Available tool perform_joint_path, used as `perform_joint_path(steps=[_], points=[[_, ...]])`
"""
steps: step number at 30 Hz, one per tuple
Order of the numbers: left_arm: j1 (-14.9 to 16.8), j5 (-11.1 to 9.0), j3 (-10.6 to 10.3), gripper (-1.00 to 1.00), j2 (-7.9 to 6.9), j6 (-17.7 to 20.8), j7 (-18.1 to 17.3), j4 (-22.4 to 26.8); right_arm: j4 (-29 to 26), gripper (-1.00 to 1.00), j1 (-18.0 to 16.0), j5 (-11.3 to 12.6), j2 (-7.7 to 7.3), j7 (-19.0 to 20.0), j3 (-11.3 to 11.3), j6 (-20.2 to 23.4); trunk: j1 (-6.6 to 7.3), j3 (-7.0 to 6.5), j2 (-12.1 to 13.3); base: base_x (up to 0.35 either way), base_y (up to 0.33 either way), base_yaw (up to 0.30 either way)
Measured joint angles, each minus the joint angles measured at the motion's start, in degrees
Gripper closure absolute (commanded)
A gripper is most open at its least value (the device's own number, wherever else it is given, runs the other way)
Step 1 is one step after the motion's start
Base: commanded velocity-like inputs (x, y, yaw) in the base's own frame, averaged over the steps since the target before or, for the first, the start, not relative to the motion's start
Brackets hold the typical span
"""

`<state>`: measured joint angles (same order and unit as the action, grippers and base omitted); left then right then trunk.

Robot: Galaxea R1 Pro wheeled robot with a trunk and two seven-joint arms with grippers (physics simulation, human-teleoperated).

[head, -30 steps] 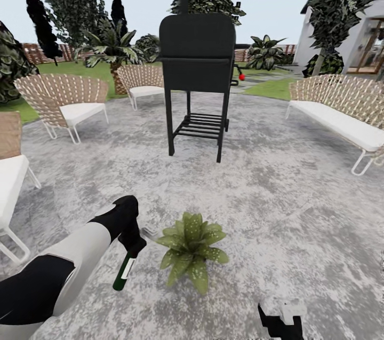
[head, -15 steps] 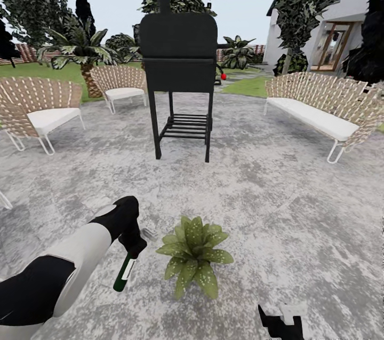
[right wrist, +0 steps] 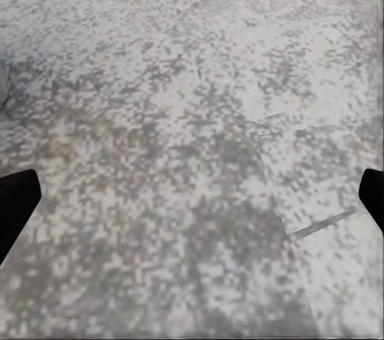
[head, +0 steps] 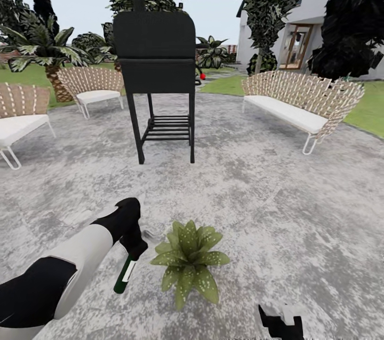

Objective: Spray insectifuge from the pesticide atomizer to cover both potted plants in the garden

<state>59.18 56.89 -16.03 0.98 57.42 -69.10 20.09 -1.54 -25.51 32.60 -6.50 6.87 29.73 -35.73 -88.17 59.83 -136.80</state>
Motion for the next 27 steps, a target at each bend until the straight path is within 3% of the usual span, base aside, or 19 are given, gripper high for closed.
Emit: perform_joint_path(steps=[6, 15, 27], points=[[0.21, 1.59, 0.11, 1.0, -0.26, -0.06, -0.87, 0.05, 0.0, -1.0, 0.02, 0.0, 0.0, 0.0, 0.02, 0.0, 0.0, 0.0, 0.0, 0.001, 0.003, -0.25], [0.57, 1.97, 0.23, 1.0, -0.73, -0.13, -2.0, 0.29, 0.02, -1.0, 0.01, 0.01, 0.05, 0.01, 0.01, 0.02, -0.01, 0.0, 0.0, -0.119, 0.159, -0.029], [1.07, 2.27, 0.27, 1.0, -0.19, -0.32, -4.01, 0.99, 0.02, -1.0, 0.03, 0.0, 0.08, 0.01, 0.02, 0.0, 0.0, 0.0, 0.0, -0.005, 0.006, -0.219]])
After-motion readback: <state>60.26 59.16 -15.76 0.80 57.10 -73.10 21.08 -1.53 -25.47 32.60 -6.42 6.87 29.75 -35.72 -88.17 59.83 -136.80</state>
